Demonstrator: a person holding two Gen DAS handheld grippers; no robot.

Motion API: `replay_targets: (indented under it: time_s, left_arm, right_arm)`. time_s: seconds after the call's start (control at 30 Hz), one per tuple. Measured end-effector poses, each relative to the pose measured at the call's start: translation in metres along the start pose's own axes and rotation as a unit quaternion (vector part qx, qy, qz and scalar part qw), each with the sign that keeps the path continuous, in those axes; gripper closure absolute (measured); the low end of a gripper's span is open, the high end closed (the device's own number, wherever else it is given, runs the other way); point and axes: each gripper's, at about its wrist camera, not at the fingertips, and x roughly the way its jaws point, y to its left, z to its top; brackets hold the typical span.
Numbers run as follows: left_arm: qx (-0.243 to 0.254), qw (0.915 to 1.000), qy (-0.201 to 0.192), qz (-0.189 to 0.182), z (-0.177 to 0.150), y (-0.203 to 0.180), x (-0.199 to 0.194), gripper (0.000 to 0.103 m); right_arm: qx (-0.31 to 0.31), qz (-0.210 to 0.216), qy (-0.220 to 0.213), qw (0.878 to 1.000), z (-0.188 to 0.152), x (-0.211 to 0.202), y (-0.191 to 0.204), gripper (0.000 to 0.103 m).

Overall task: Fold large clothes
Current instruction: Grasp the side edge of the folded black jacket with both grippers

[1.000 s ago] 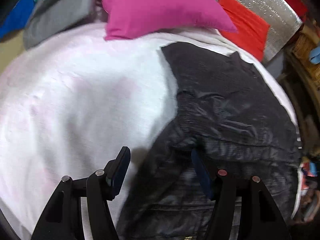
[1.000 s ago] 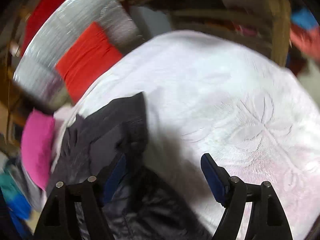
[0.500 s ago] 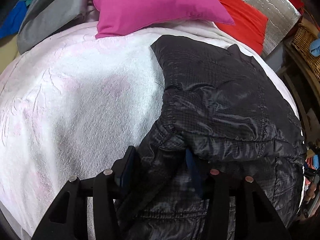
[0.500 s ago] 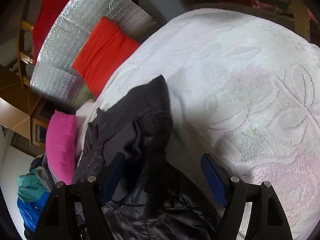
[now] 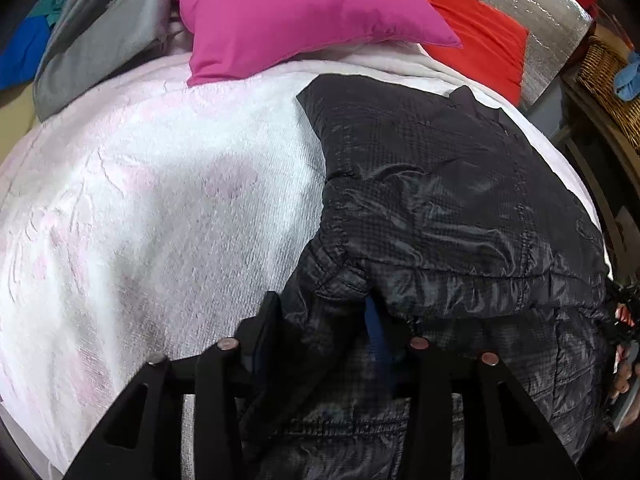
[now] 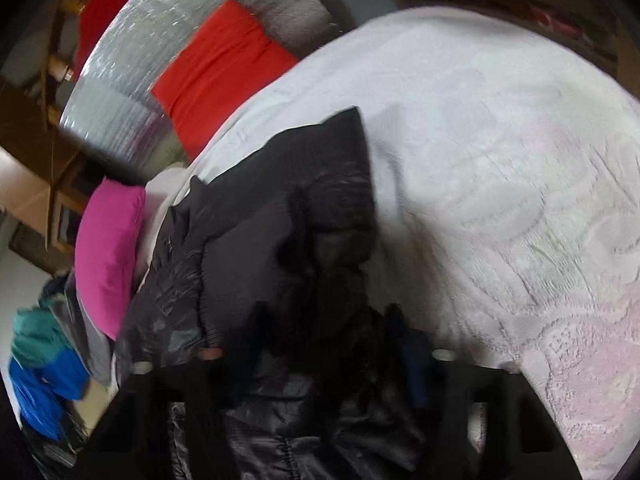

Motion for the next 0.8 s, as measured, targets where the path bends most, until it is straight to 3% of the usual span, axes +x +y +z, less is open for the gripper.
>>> replay_targets:
  time_s: [0.1, 0.27, 0.37, 0.43, 0.63, 0.73, 0.8]
  left_arm:
    - [0.001, 0.9998, -0.017, 0.004, 0.0, -0.001, -0.007, 0.085]
    - [-0.008, 0.9995, -0.029, 0.006, 0.003, 0.005, -0.012, 0.086]
    - [-0.014, 0.9998, 0.001, 0.014, 0.001, 0.009, 0.003, 0.082]
    - [-0.011, 0.9998, -0.002, 0.015, 0.002, 0.007, -0.001, 0.08]
    - [0.005, 0.9997, -0.01, 0.021, -0.008, 0.001, -0.014, 0.075]
    - [0.014, 0.9995, -0.018, 0.024, -0.017, 0.001, -0.023, 0.068]
    - [0.016, 0.9992, -0.021, 0.029, -0.022, 0.005, -0.03, 0.042]
  right_arm:
    - [-0.001, 0.011, -0.017, 1.0, 0.001, -0.013, 0.004, 0.063]
    - [-0.005, 0.005, 0.004, 1.0, -0.003, -0.008, 0.0, 0.064]
    - [0.024, 0.011, 0.03, 0.999, -0.002, 0.002, -0.012, 0.052]
    - [0.037, 0.012, 0.035, 0.999, 0.0, -0.003, -0.016, 0.042]
    - [-0.003, 0.012, 0.014, 1.0, -0.008, -0.039, -0.014, 0.039]
    - [-0.027, 0.01, 0.002, 1.0, -0.018, -0.065, -0.022, 0.035]
    - [-0.037, 0.008, -0.007, 0.999, -0.025, -0.079, -0.028, 0.032]
